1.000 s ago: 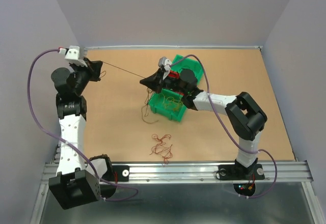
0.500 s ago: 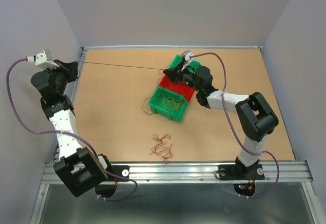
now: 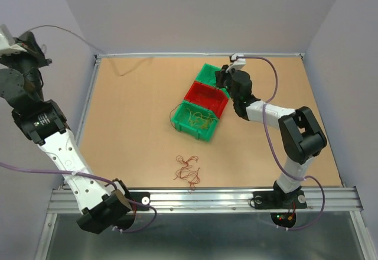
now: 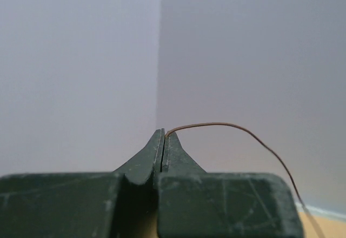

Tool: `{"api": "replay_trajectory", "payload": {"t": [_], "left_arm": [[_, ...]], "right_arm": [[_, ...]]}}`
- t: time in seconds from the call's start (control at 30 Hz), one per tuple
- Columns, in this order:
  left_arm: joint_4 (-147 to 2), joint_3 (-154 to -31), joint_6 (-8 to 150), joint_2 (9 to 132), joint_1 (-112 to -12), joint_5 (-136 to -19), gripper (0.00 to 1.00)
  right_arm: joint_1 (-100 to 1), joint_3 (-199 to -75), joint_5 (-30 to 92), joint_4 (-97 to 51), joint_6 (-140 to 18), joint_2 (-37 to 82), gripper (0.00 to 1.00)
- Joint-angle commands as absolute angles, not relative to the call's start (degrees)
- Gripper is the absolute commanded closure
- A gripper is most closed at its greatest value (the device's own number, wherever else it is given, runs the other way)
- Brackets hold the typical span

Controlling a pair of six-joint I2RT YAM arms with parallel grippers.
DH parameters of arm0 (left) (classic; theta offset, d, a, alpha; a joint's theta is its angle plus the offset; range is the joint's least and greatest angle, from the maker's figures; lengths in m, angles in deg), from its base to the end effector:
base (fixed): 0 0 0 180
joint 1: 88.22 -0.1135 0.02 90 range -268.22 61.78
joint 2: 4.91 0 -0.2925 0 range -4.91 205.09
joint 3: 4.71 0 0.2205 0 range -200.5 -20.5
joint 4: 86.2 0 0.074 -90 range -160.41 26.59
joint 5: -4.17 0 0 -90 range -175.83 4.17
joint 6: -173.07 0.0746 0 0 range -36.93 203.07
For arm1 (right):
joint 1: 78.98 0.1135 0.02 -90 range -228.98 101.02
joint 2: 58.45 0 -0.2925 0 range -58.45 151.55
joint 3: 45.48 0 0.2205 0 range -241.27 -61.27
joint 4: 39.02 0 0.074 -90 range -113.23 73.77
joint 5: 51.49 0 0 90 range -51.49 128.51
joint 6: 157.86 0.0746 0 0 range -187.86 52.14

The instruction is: Untangle the cables

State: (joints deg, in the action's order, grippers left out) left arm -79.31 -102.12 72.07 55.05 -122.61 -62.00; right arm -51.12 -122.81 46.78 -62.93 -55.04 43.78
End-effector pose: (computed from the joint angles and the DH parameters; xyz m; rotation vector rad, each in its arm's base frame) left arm 0.1582 0.0718 0.5731 -0.0457 1.0873 0.1515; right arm 0.3850 0.1913 0.3040 -0.0967 1.6022 0.4385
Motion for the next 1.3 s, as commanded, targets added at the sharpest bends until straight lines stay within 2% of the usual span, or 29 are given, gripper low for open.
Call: {"api": "replay_trajectory", "payload": {"t": [0.0, 0.1, 0.2, 0.27, 0.4, 0.53, 0.6, 0.77, 0.97, 1.1, 1.27], "left_arm": [[-77.88, -111.54, 73.76, 57.66, -125.22, -69.92, 1.00], [-76.74, -115.50, 72.00, 59.25, -125.92, -70.71, 1.00], [-78.57, -114.02, 69.37, 58.72, -126.63, -70.37, 1.00], [-81.39, -110.60, 67.70, 57.93, -126.63, -66.17, 1.00], [-86.57, -103.13, 63.49, 57.40, -126.63, -60.45, 1.00], [-96.75, -91.99, 60.92, 57.05, -126.02, -55.69, 1.00], [-99.31, -88.37, 61.36, 56.26, -124.70, -57.08, 1.00], [-109.07, -74.57, 67.23, 55.38, -114.36, -64.72, 1.00], [-122.17, -61.55, 68.56, 56.43, -107.83, -70.62, 1.00], [-123.41, -58.82, 70.24, 56.44, -104.92, -72.82, 1.00], [-123.58, -56.71, 72.61, 53.98, -100.72, -74.14, 1.00]], "right_arm": [[-56.82, -128.48, 56.88, -58.74, -52.83, 44.64, 0.92], [-61.64, -132.53, 54.26, -57.24, -48.54, 47.80, 0.92], [-63.94, -134.91, 51.35, -57.15, -46.77, 51.14, 0.92], [-65.18, -136.15, 50.03, -57.15, -46.24, 52.46, 0.92], [-65.53, -135.01, 49.24, -57.33, -47.29, 50.81, 0.99], [-65.53, -135.70, 47.05, -57.77, -48.60, 47.20, 0.99], [-65.53, -137.89, 45.03, -57.77, -48.52, 45.79, 0.99], [-65.53, -143.61, 35.73, -56.63, -46.06, 44.64, 1.00], [-65.53, -148.63, 31.40, -55.13, -45.88, 41.92, 1.00], [-65.53, -150.30, 32.44, -55.13, -45.53, 41.92, 0.99], [-66.41, -151.18, 41.56, -54.95, -44.83, 41.22, 0.99]]}}
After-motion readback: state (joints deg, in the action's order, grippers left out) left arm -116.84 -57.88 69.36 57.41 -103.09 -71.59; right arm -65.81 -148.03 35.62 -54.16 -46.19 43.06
